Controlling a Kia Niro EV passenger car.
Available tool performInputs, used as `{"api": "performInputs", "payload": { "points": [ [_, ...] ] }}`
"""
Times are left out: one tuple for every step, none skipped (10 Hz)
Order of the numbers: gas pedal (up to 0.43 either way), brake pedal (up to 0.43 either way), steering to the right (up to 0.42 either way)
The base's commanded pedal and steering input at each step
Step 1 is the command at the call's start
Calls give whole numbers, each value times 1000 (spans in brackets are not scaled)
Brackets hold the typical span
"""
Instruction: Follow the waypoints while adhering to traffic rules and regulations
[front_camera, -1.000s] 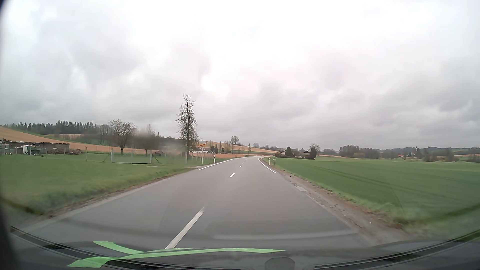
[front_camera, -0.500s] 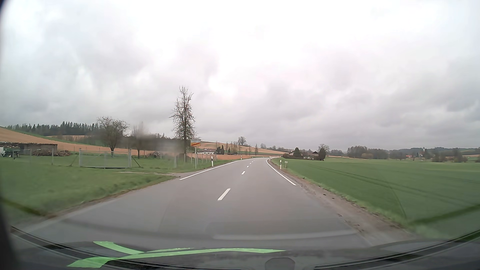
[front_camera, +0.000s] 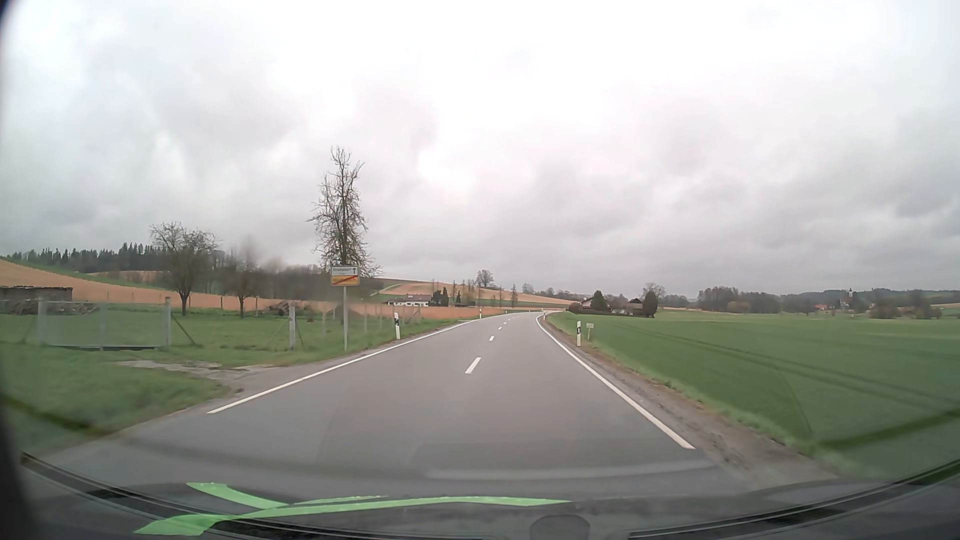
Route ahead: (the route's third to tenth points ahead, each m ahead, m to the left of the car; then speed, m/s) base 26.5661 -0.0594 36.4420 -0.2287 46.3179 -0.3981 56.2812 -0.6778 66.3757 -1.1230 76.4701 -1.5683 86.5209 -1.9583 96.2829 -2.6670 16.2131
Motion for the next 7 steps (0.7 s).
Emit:
{"api": "performInputs", "payload": {
  "points": [
    [177,0,3],
    [189,0,3],
    [189,0,2],
    [189,0,-1],
    [189,0,-3],
    [189,0,-2],
    [177,0,-1]
  ]
}}
